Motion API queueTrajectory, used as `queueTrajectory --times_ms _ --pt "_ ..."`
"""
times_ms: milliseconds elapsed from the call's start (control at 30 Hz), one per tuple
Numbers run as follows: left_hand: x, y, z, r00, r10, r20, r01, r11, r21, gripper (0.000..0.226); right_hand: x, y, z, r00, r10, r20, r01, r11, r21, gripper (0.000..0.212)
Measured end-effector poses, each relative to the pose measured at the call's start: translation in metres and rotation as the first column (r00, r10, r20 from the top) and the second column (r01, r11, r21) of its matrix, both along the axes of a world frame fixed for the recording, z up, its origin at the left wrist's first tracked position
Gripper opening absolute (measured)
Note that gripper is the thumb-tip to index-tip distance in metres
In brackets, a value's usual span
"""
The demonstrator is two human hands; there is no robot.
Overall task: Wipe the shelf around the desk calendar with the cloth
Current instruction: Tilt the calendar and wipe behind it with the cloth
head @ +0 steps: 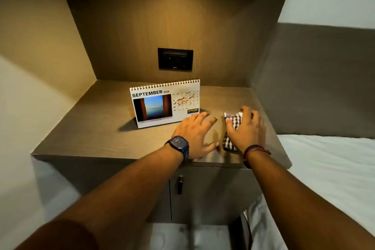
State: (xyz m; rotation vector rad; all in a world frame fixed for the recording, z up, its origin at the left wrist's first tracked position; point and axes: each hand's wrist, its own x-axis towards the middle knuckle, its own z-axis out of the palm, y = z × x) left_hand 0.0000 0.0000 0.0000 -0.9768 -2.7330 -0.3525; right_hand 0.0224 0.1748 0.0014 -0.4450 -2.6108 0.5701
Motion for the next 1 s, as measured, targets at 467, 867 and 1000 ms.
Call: queueTrajectory --times_ms 467,867,1000 --pt "-0.038 0.011 -0.071 0.979 -0.028 0.203 0.063 0.983 -0.172 0.082 -0.031 -0.005 -0.062 0.954 -0.221 0.2 0.212 0.975 0.067 0.052" --pt "-0.148 -0.056 0.084 0.95 0.001 -0.312 0.01 0.999 0.034 0.054 -0.089 -0.123 -0.009 0.902 -0.316 -0.294 0.008 0.694 -0.72 0.031" --pt "-0.175 -0.065 0.082 0.982 0.03 -0.186 -0.074 0.97 -0.231 0.059 -0.103 -0.15 -0.014 0.923 -0.256 -0.287 -0.036 0.686 -0.726 0.058"
